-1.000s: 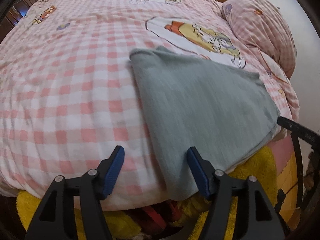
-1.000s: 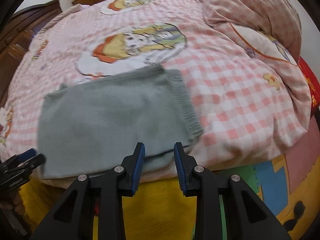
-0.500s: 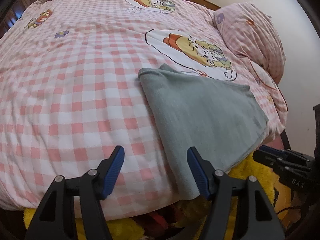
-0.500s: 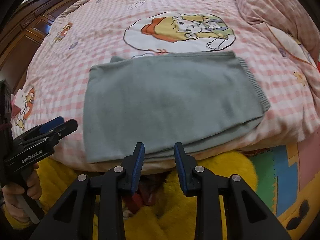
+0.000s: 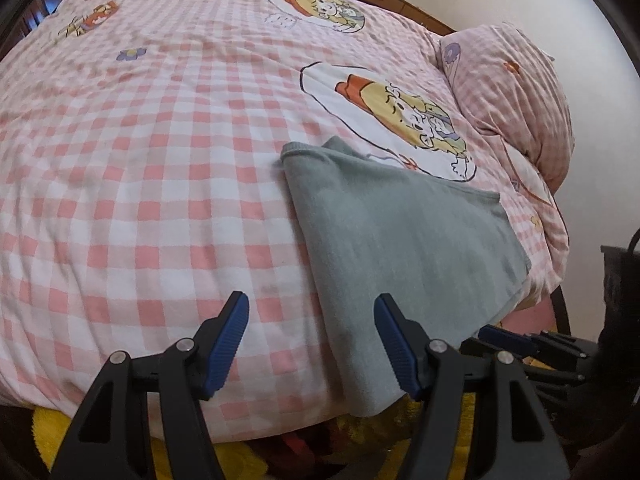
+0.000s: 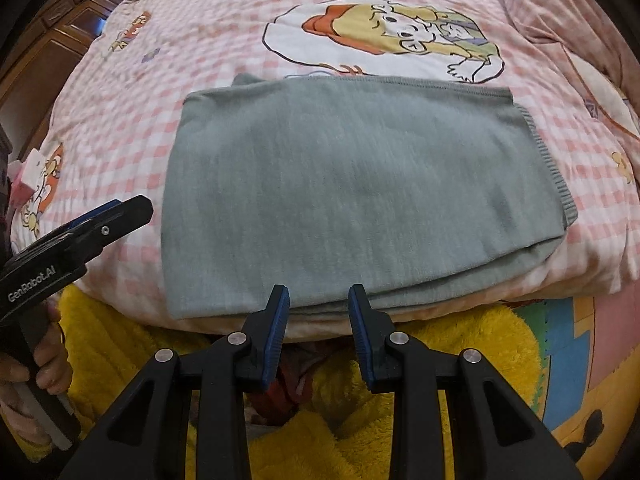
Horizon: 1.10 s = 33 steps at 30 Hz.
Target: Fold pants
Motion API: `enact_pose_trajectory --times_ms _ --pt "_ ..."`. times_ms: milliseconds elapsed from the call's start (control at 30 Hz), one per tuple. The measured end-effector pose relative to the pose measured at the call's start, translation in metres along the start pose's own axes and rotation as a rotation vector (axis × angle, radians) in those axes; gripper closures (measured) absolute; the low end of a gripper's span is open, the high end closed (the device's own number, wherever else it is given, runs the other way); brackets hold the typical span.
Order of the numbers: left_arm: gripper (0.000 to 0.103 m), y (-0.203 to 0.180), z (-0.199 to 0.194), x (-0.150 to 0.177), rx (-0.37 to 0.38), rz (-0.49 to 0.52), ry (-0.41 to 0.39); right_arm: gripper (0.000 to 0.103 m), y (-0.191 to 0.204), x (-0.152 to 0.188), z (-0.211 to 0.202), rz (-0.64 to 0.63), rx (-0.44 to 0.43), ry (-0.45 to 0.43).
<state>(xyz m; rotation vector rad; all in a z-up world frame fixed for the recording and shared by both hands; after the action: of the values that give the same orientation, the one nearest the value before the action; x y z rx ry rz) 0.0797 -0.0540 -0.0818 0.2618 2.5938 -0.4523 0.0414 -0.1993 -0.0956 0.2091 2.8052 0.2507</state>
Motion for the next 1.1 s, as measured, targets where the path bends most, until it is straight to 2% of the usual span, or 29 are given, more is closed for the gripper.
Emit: enact_pose_trajectory --times_ms 400,633,800,900,1033,1100 --pt "0.035 -0.002 0.019 0.006 -0.026 -0.021 0.045 0.071 -0.011 -0.001 0.03 0.043 -0.063 0.047" --pt "0.035 -0.008 0.031 0.009 -0.022 -0.023 0.065 0.07 -0.015 -0.001 0.037 0.062 -0.123 0.039" --pt "0.035 -0.011 0.036 0.009 -0.058 -0.007 0.063 0.07 -0.02 0.001 0.04 0.08 -0.16 0.036" --pt "0.035 -0.015 0.037 0.009 -0.073 -0.004 0.062 0.067 -0.02 0.002 0.041 0.072 -0.169 0.042" --pt "0.035 -0.025 0.04 0.009 -0.071 0.012 0.065 0.054 -0.015 0.005 0.044 0.078 -0.208 0.077" --pt "0.035 -0.031 0.042 0.01 -0.068 0.027 0.064 0.054 -0.012 0.005 0.041 0.065 -0.194 0.072"
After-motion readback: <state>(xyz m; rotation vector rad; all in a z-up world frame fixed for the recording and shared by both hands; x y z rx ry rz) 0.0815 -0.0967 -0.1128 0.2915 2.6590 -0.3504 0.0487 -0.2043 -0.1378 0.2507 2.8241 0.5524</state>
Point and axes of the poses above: each gripper's, at about its wrist camera, not at the fingertips, and z roughly the way its jaws point, y to its left, x to its underside, the point moved 8 cm from there along z, roughly the way its jaws point, and after that the axes turned 7 degrees about z, right-handed, at the moved point
